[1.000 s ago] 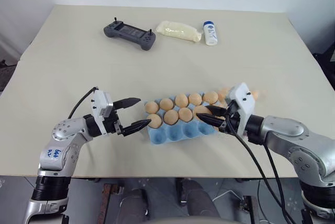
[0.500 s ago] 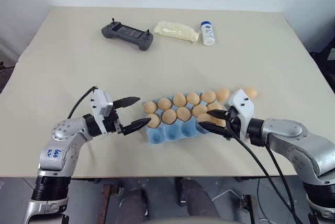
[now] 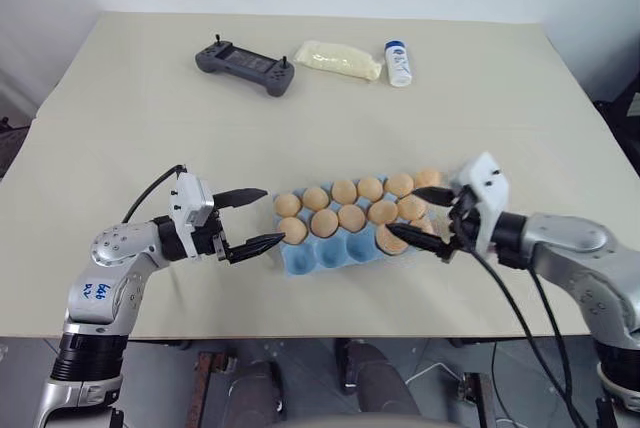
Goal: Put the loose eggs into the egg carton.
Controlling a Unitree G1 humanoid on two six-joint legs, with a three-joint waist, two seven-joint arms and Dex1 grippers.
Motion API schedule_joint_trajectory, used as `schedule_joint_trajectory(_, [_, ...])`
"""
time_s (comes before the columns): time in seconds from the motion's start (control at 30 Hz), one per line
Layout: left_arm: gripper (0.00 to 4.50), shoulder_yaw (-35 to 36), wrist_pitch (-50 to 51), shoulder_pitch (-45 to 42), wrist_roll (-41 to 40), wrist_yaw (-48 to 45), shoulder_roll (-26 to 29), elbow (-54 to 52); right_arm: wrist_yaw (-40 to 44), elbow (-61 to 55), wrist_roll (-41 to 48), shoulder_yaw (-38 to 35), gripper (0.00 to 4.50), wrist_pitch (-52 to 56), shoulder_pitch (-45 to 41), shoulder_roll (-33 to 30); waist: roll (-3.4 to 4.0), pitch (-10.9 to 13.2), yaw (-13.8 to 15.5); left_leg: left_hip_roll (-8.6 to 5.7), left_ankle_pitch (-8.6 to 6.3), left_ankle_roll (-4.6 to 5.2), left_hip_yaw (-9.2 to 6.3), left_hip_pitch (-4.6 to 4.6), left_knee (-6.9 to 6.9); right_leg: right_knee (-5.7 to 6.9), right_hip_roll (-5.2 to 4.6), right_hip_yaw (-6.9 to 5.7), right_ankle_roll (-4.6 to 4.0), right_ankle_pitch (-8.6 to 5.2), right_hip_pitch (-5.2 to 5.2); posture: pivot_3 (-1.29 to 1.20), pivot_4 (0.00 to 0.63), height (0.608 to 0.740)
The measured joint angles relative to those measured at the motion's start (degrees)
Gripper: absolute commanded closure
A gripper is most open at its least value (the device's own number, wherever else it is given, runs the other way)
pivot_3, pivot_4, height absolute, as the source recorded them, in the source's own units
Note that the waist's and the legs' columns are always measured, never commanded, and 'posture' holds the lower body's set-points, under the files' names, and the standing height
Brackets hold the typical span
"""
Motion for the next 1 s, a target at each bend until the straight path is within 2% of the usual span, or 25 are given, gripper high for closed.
schedule_joint_trajectory(0.2, [0.0,0.0,0.0,1.0,0.4,-1.0,0.6,0.8,4.3,-0.5,0.2,-11.3,0.03,0.3,14.1,-6.3,-0.01,0.0,0.8,-0.01,-0.02,0.01,0.0,0.02,0.02,-0.03,0.02,0.02,0.03,0.01,0.03,0.0,0.15,0.74])
schedule_joint_trajectory(0.37, [0.0,-0.1,-0.1,1.4,0.5,-1.8,0.8,1.5,8.0,0.7,-2.2,-17.1,0.03,-1.8,23.6,-8.3,-0.03,0.0,0.8,-0.04,0.01,0.06,0.06,0.2,0.09,0.02,0.04,0.1,0.02,0.0,0.17,0.0,0.15,0.74])
schedule_joint_trajectory(0.5, [0.0,-0.1,-0.5,1.4,0.8,-2.1,0.8,1.8,9.3,1.6,-3.8,-19.5,0.03,-3.8,27.8,-8.2,-0.03,0.0,0.7,-0.05,0.04,0.11,0.07,0.27,0.14,0.02,0.04,0.14,0.02,0.0,0.25,0.0,0.15,0.74])
schedule_joint_trajectory(0.73, [0.0,-0.1,-0.8,1.9,1.1,-2.0,0.8,1.9,9.5,1.9,-4.6,-19.7,0.03,-6.6,28.7,-6.8,-0.04,0.0,0.5,-0.04,0.05,0.12,0.06,0.33,0.16,-0.02,0.04,0.14,0.02,0.0,0.37,0.0,0.15,0.74])
schedule_joint_trajectory(1.0, [0.0,0.5,-0.8,3.2,1.1,-0.4,0.5,0.9,5.4,9.6,-8.4,-12.2,0.03,-15.7,17.5,1.6,-0.07,0.0,-0.3,-0.05,0.05,0.12,0.06,0.32,0.15,-0.05,0.01,0.13,0.02,0.01,0.39,0.0,0.15,0.74])
